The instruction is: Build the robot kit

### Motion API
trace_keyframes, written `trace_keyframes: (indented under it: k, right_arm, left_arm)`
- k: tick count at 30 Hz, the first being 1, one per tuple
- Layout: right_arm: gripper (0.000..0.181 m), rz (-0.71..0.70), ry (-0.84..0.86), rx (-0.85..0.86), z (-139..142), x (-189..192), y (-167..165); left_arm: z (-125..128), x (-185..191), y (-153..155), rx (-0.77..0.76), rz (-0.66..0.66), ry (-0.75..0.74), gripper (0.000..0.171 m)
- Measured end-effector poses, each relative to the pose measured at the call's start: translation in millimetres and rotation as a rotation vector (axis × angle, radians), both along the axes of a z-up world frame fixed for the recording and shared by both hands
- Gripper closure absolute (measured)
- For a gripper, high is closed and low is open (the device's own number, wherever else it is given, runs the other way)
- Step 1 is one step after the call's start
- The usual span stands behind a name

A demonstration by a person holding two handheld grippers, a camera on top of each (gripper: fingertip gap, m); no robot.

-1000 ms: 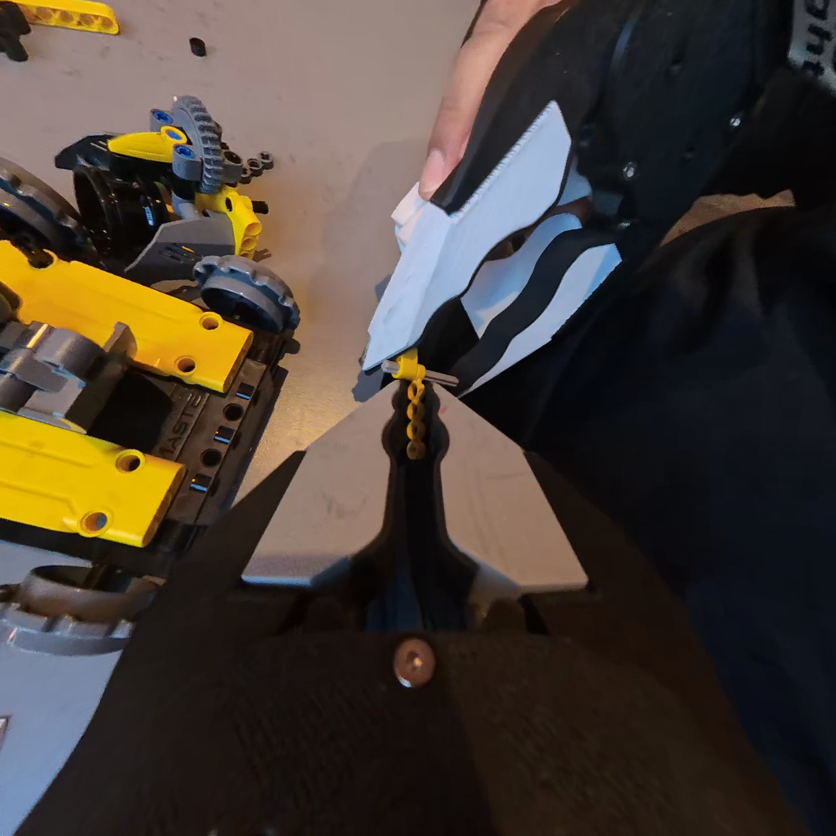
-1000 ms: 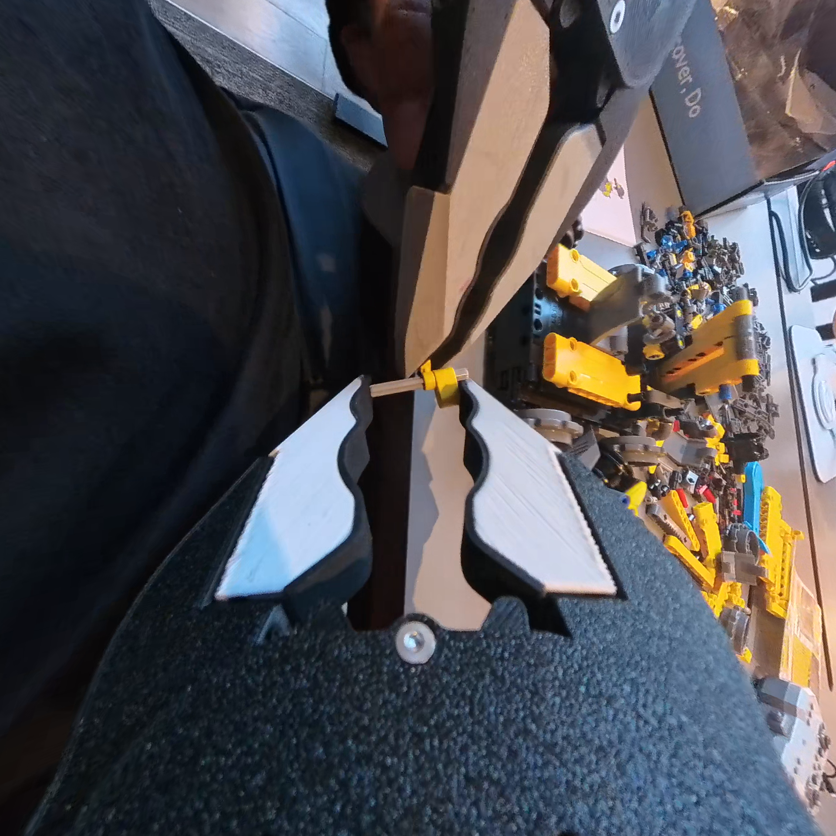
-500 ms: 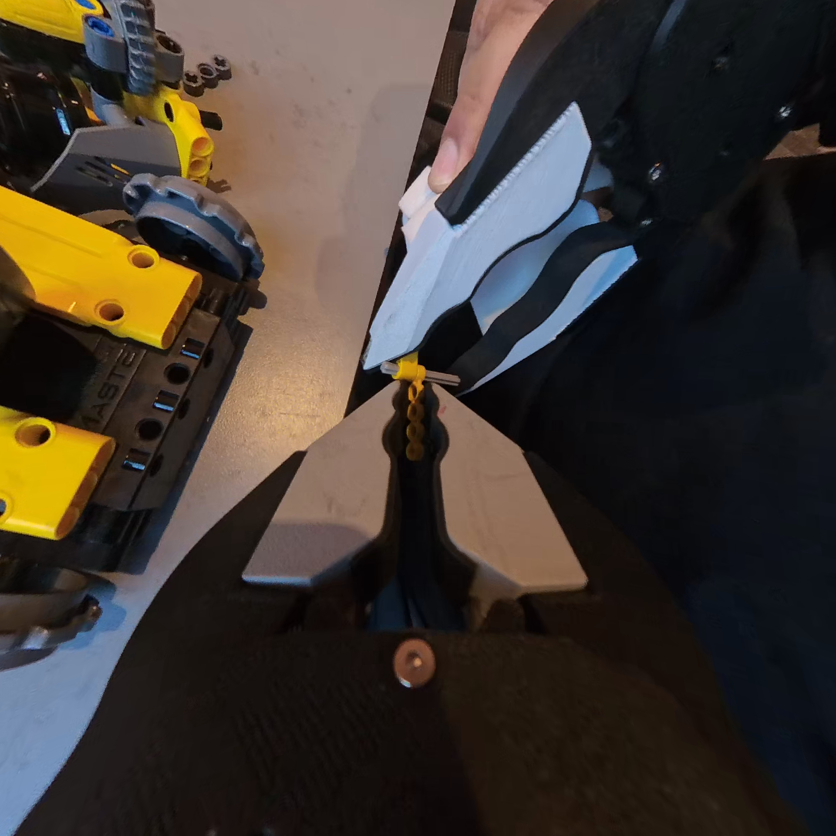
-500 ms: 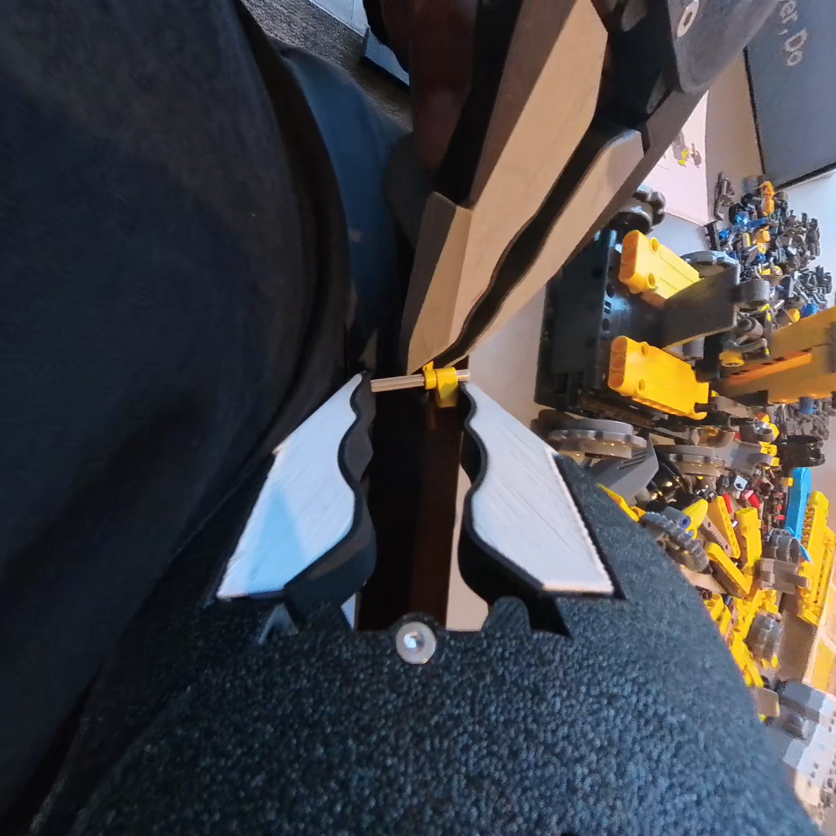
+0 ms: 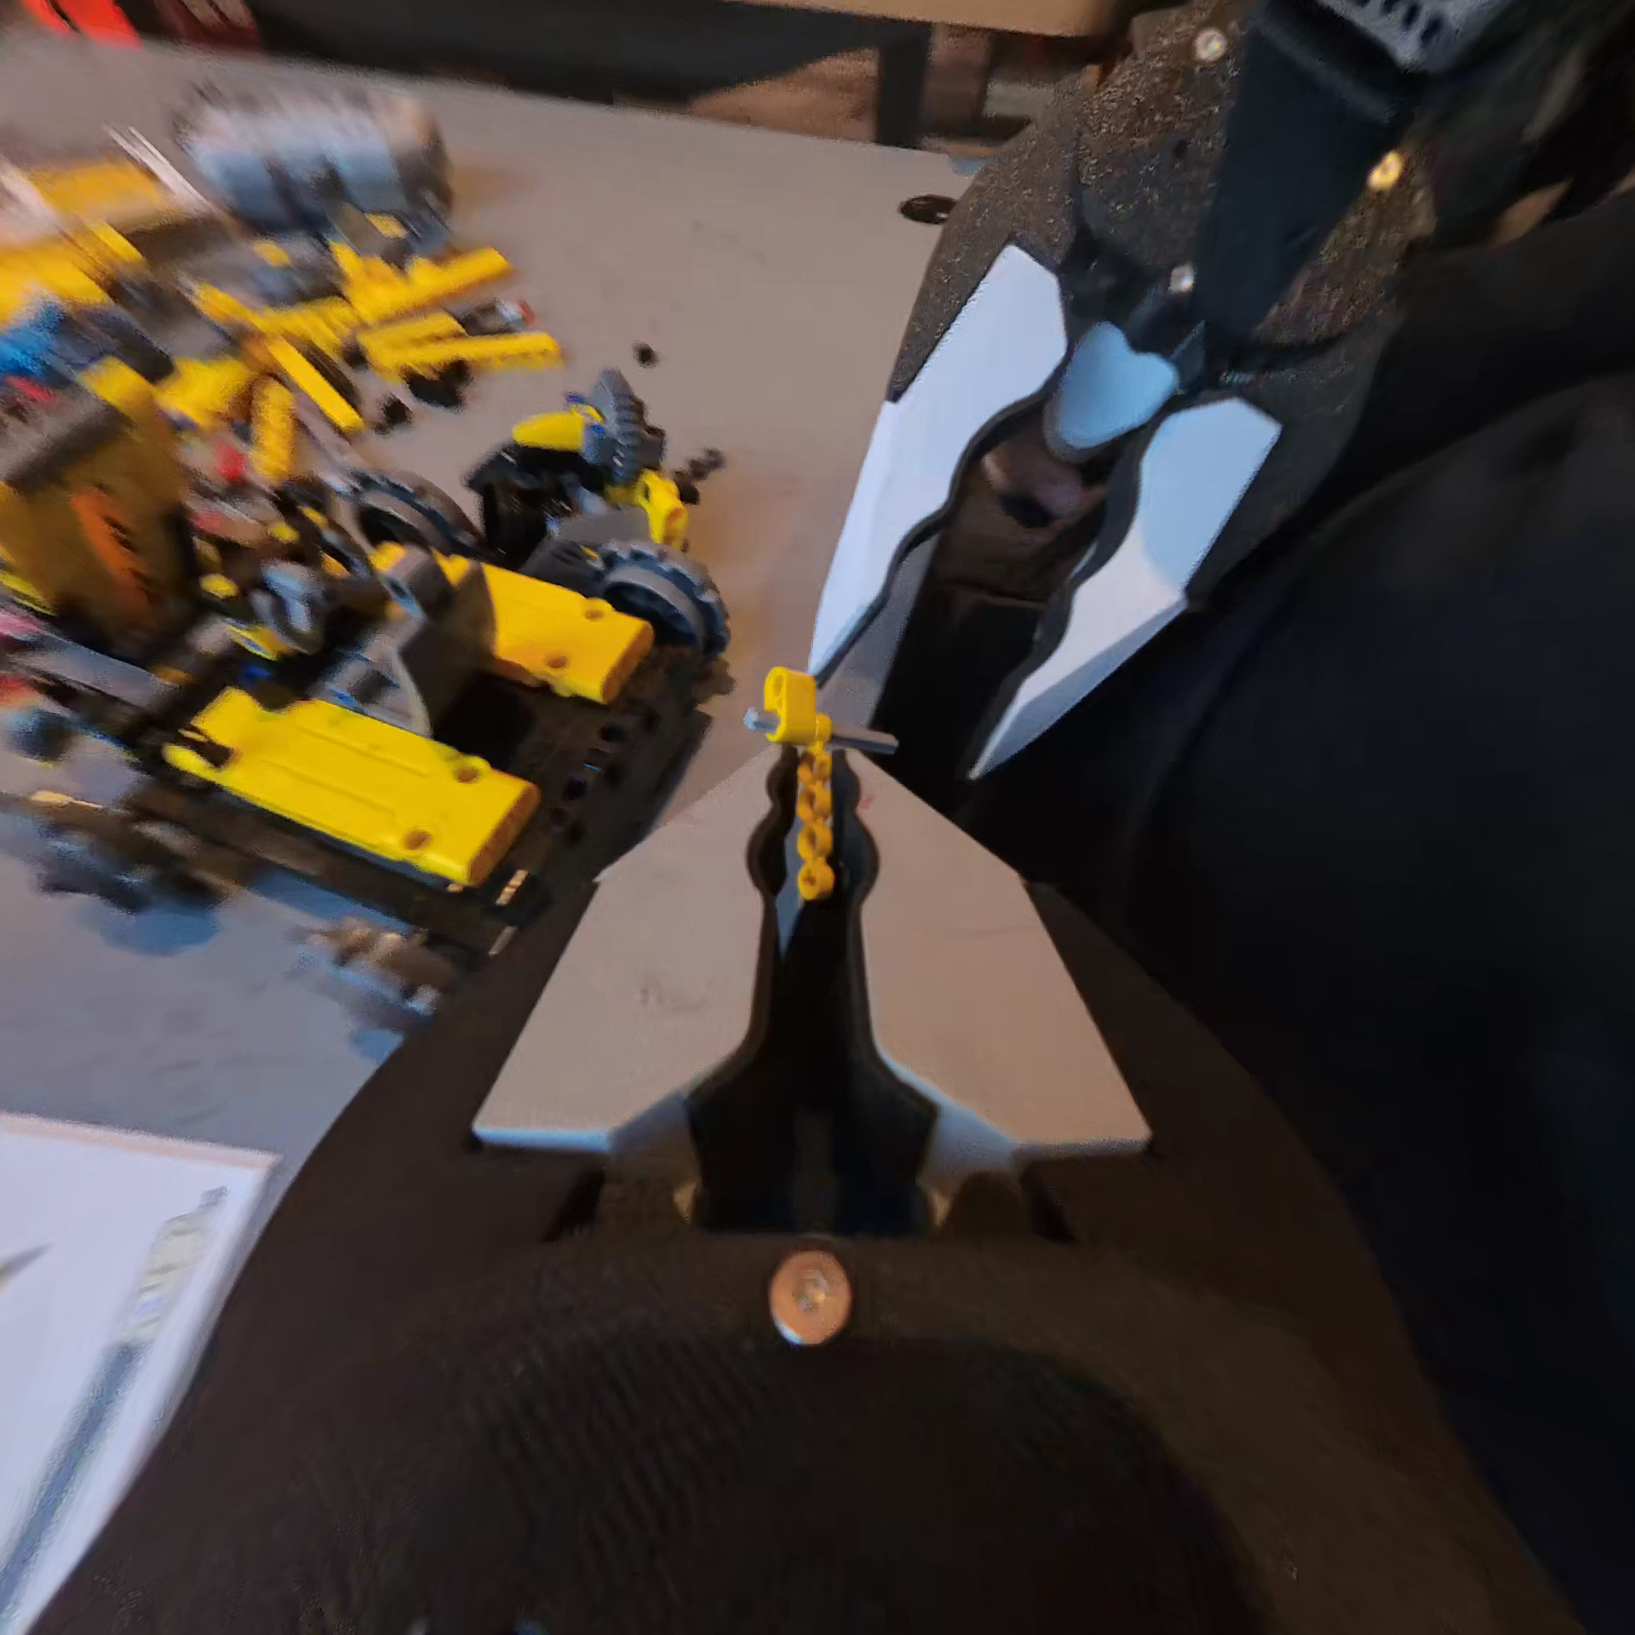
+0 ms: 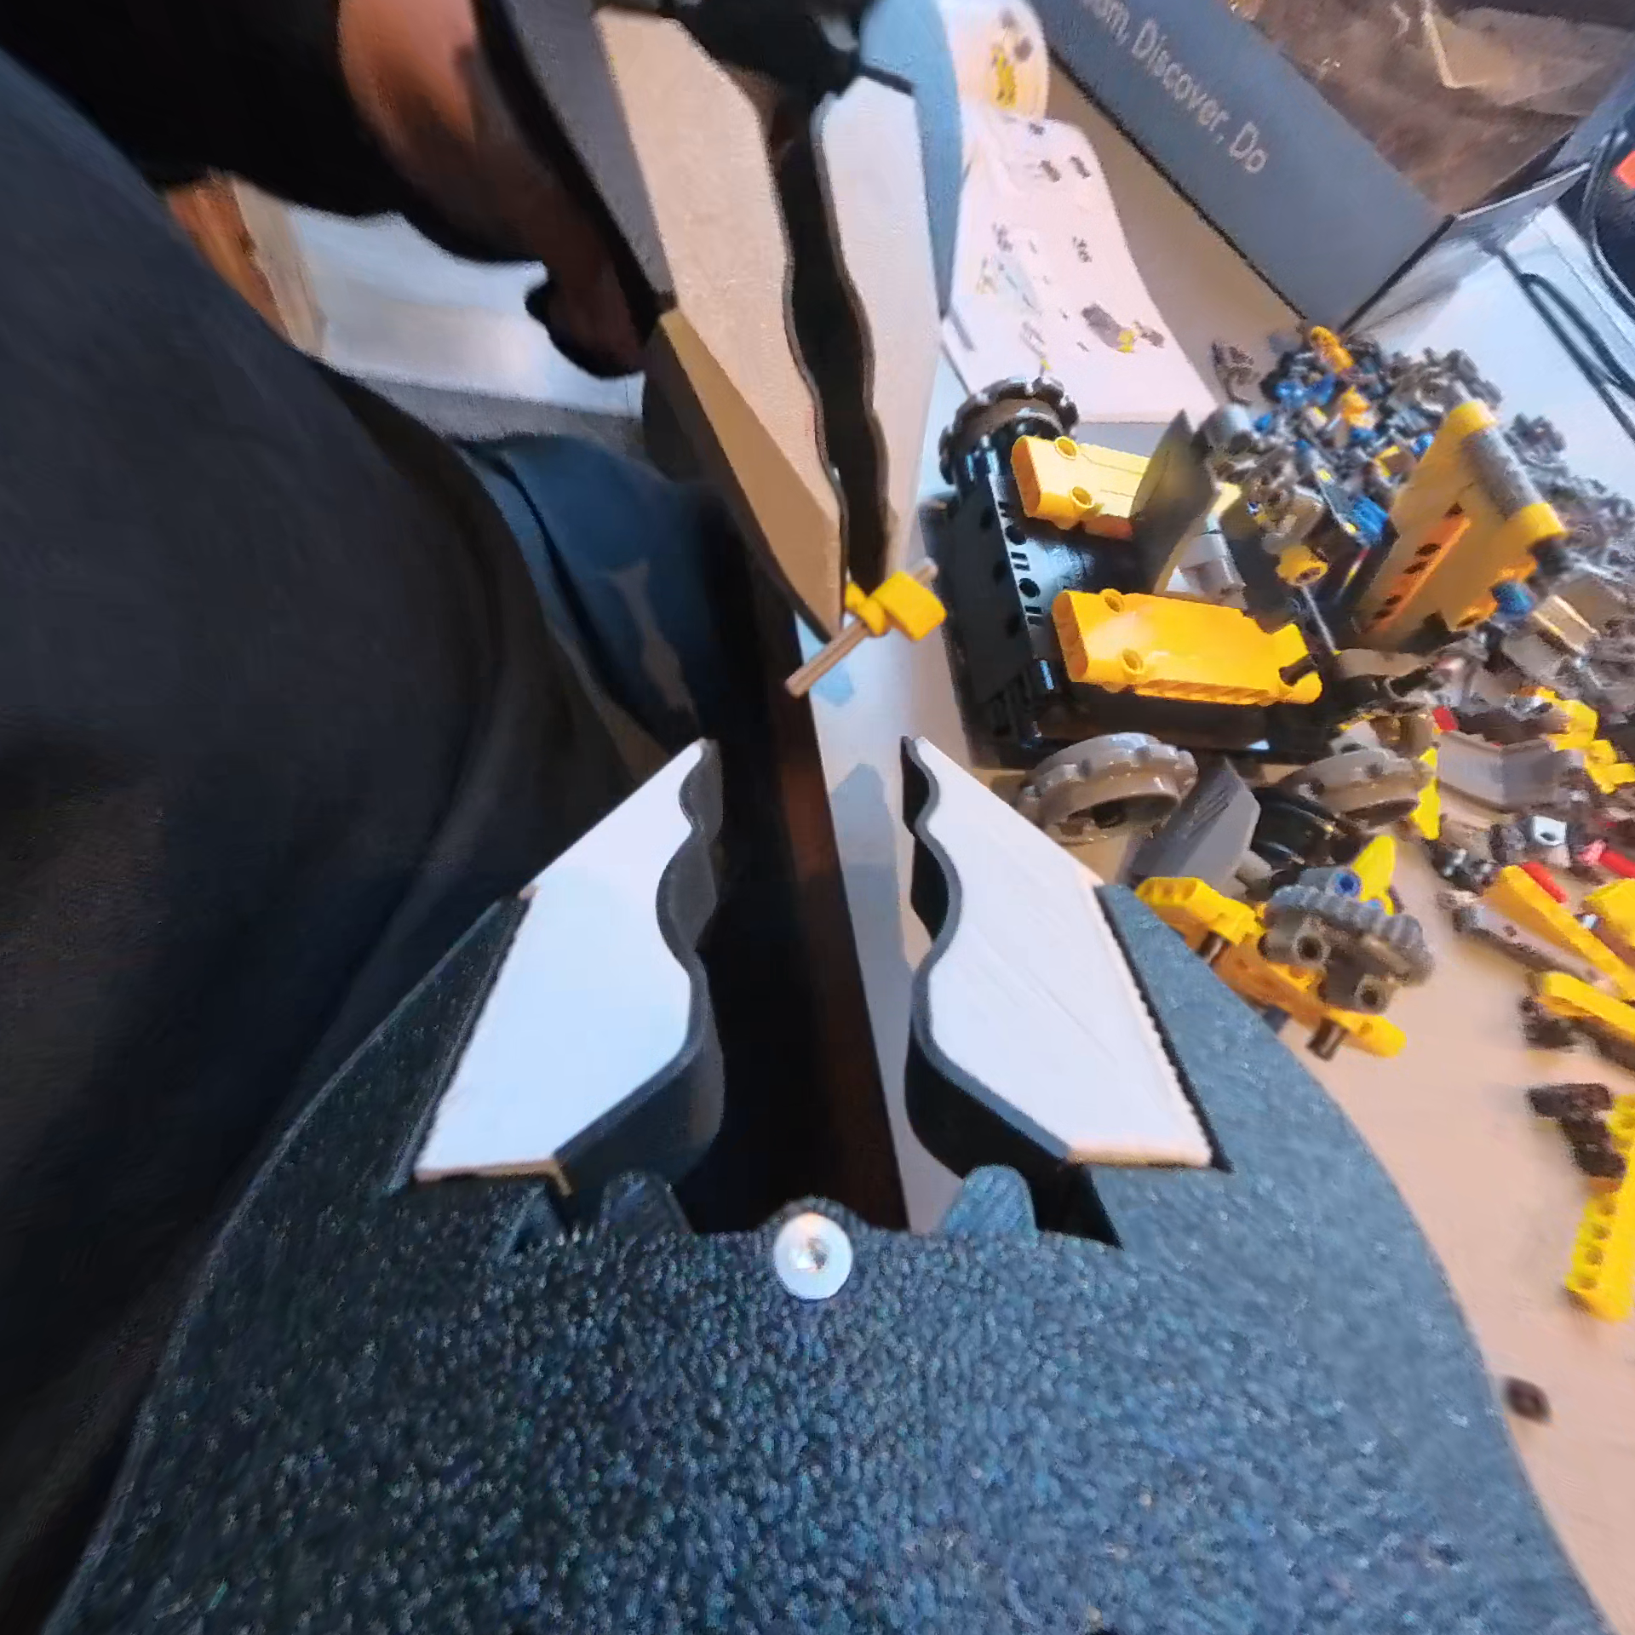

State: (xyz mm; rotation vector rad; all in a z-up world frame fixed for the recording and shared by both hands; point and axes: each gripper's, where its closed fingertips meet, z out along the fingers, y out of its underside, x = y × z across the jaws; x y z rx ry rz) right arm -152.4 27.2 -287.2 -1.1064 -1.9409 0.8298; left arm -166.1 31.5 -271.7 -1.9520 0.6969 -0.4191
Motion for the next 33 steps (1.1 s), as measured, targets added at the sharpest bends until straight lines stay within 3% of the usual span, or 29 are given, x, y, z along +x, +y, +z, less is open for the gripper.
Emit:
trace_keyframes:
  k: [5,7,9,12,20,33]
  right_arm:
    - [0.142,-0.014,0.089,-0.15,17.7,-4.5,-5.1]
    - [0.142,-0.037,0.125,-0.191,24.7,-7.8,-0.4]
    - [0.142,-0.053,0.159,-0.234,29.1,-9.4,4.5]
    - [0.141,-0.07,0.192,-0.265,28.3,-8.1,11.9]
    - [0.14,-0.02,0.184,-0.335,17.3,-9.6,0.8]
    - [0.134,-0.007,0.221,-0.413,24.5,-12.1,-0.3]
  left_arm:
    - [25.8,-18.1,6.4,0.394,0.118,0.495,0.168]
    - [26.3,-22.8,8.5,0.47,0.147,0.684,0.168]
    - [20.9,-21.3,8.6,0.496,0.135,0.775,0.168]
    - [19.9,-19.0,8.9,0.525,0.132,0.796,0.168]
    - [15.3,-21.6,13.9,0.44,0.147,0.56,0.168]
    - [19.4,-21.2,19.1,0.514,0.181,0.692,0.167]
